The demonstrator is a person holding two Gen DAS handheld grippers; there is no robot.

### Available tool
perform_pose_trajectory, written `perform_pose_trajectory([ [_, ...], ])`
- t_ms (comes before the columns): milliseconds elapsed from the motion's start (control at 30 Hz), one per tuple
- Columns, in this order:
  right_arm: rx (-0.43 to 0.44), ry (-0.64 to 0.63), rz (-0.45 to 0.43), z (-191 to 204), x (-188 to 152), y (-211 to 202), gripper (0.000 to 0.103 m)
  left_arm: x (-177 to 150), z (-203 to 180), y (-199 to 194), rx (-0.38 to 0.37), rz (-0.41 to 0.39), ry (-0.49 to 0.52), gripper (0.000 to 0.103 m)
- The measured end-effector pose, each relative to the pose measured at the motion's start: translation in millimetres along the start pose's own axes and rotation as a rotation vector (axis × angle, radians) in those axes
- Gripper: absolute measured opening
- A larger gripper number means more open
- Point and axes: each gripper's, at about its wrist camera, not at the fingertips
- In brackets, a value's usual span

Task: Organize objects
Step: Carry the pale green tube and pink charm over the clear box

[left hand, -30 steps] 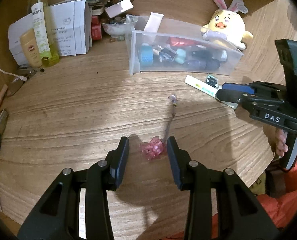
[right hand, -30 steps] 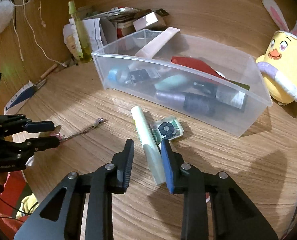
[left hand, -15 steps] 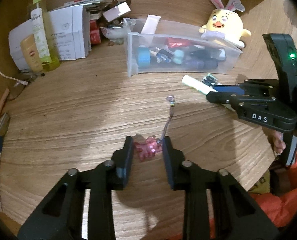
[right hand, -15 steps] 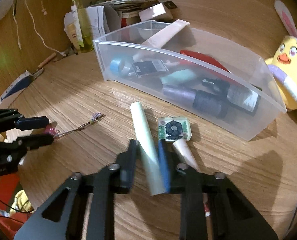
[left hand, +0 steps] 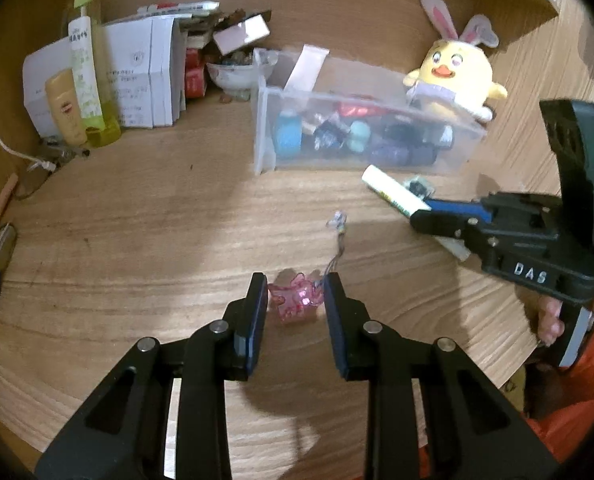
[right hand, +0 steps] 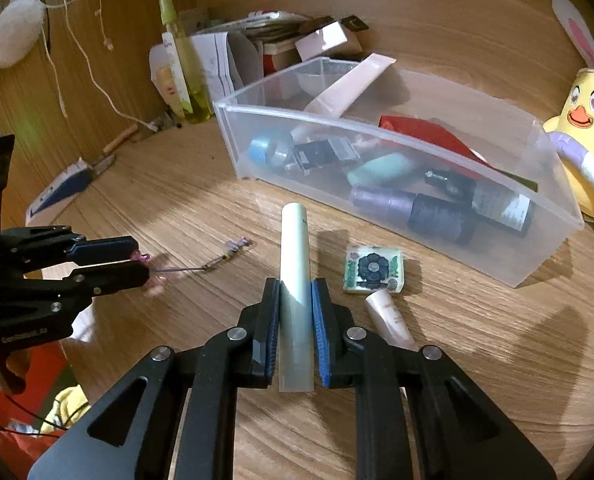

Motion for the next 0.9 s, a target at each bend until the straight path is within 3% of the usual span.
perform_pose_trajectory([
  [533,-0.014,0.028,-0.166,-9.1,22.3,-47.9,0.014,56.0,-12.8,-34.5,-0.073,-0.162,-0.035,0.029],
  [900,-0.019,0.029,-0.263,-20.2,43.6,-67.7,0.014,88.0,-19.7,-40.5,-0.106,-0.204,-0.045,0.029],
])
Point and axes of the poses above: each gripper's, at about its wrist camera, not at the fingertips, and y roughly the way its jaws point, z to its left, x to its top, and after that the axes turned 5 degrees about -y, right-handed
